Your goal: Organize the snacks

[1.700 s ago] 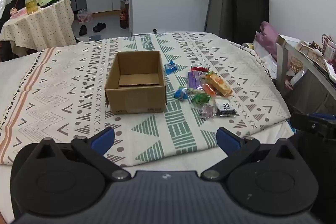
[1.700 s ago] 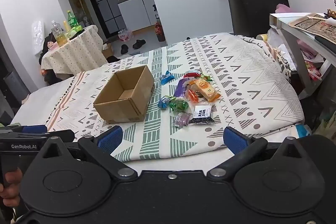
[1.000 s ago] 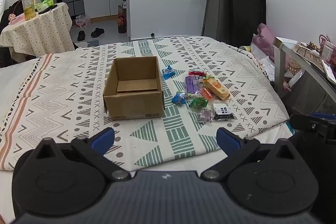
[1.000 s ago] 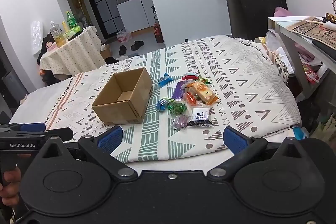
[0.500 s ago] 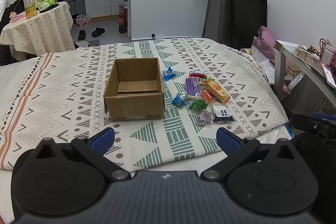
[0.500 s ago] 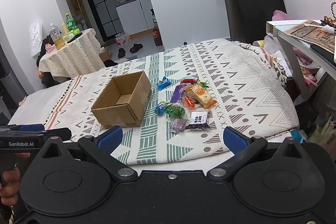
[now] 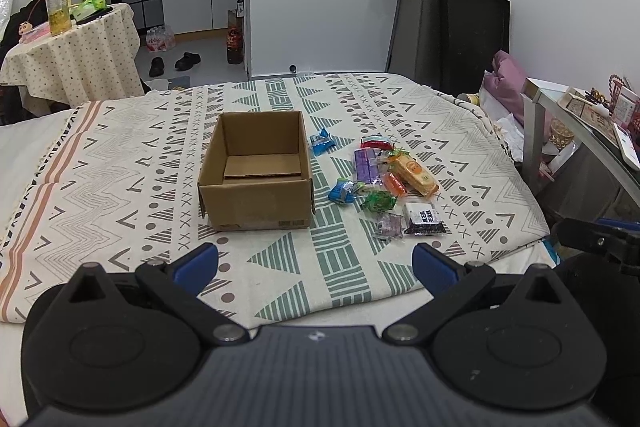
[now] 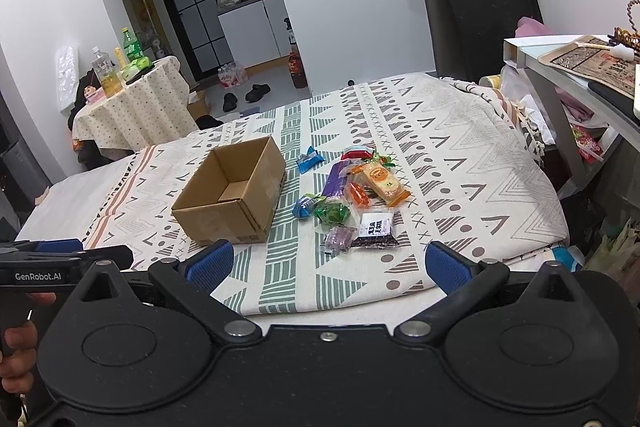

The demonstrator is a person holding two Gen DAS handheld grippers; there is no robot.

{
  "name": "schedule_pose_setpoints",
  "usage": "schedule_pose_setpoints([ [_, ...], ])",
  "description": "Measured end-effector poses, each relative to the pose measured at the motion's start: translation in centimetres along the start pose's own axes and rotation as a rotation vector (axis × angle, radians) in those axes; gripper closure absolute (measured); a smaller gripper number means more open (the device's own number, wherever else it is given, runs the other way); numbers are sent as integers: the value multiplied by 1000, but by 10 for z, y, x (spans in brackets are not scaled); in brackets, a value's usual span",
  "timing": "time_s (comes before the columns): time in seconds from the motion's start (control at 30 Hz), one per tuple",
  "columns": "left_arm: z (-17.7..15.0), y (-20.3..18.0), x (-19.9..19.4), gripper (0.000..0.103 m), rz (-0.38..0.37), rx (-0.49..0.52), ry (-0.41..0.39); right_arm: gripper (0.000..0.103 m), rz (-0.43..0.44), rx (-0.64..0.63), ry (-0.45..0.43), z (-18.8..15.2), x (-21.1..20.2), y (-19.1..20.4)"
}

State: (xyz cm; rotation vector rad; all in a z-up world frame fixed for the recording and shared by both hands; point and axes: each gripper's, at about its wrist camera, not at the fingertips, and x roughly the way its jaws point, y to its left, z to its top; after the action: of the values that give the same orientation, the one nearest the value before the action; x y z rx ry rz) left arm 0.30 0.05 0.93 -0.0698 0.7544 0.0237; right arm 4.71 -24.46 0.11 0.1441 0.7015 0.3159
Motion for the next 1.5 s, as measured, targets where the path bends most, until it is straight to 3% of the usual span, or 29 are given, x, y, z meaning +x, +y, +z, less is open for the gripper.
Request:
schedule_pose_setpoints([
  [1.5, 7, 7, -5, 0, -4, -3, -29, 0, 11, 7, 3, 3, 8, 1],
])
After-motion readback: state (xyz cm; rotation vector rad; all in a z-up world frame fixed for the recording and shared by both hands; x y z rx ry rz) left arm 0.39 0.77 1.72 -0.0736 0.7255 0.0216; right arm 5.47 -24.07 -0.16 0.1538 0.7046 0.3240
